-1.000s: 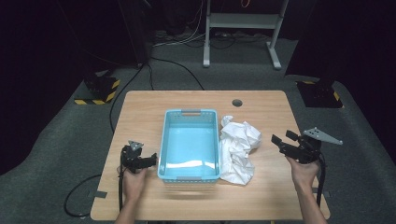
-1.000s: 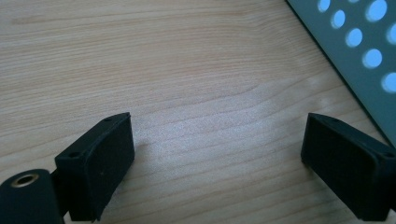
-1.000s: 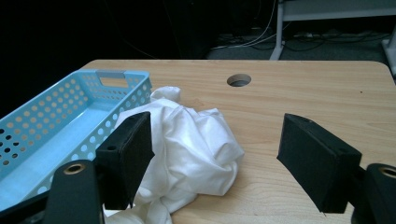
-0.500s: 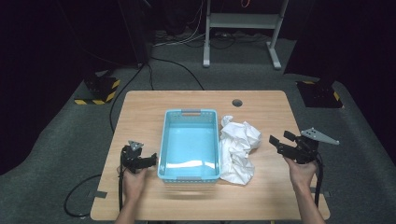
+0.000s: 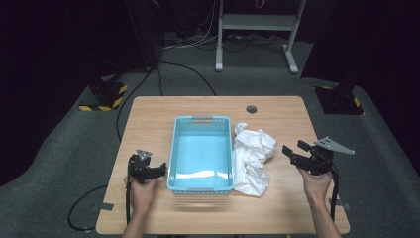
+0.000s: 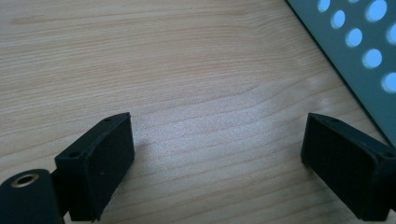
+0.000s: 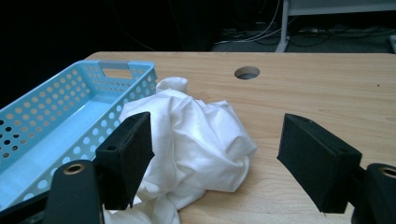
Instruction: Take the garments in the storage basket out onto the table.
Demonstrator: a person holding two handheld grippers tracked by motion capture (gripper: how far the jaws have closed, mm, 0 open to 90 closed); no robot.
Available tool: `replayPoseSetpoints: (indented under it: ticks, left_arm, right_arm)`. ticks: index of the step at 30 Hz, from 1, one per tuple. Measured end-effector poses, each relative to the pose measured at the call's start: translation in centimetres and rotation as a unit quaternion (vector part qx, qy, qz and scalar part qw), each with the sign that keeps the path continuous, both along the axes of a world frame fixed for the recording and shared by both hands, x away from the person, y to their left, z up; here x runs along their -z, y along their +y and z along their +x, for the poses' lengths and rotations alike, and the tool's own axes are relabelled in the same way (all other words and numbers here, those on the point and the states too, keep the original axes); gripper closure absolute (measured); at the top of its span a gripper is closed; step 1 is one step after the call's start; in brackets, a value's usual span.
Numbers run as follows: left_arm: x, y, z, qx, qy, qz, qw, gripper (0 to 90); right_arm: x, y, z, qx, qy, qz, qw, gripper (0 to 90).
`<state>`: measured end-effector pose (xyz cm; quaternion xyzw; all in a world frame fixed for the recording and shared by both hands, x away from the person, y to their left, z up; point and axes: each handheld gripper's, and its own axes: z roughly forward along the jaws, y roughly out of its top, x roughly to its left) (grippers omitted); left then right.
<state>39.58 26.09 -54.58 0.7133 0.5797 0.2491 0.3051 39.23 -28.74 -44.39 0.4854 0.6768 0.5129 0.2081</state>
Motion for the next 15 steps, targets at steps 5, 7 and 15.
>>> replayPoseSetpoints:
  ticks: [5, 7, 15]
  left_arm:
    - [0.0, 0.0, 0.0, 0.0, 0.0, 0.0, 1.0, 9.7]
    - [0.0, 0.0, 0.0, 0.0, 0.0, 0.0, 1.0, 9.7]
    - [0.0, 0.0, 0.0, 0.0, 0.0, 0.0, 1.0, 9.7]
  right_arm:
    - [0.31, 0.21, 0.05, 0.0, 0.003, -0.006, 1.0, 25.5]
    - [0.41, 0.29, 0.08, 0.0, 0.004, -0.01, 0.9999, 25.5]
    - [0.99, 0.46, 0.23, 0.001, 0.011, -0.013, 0.9999, 25.6]
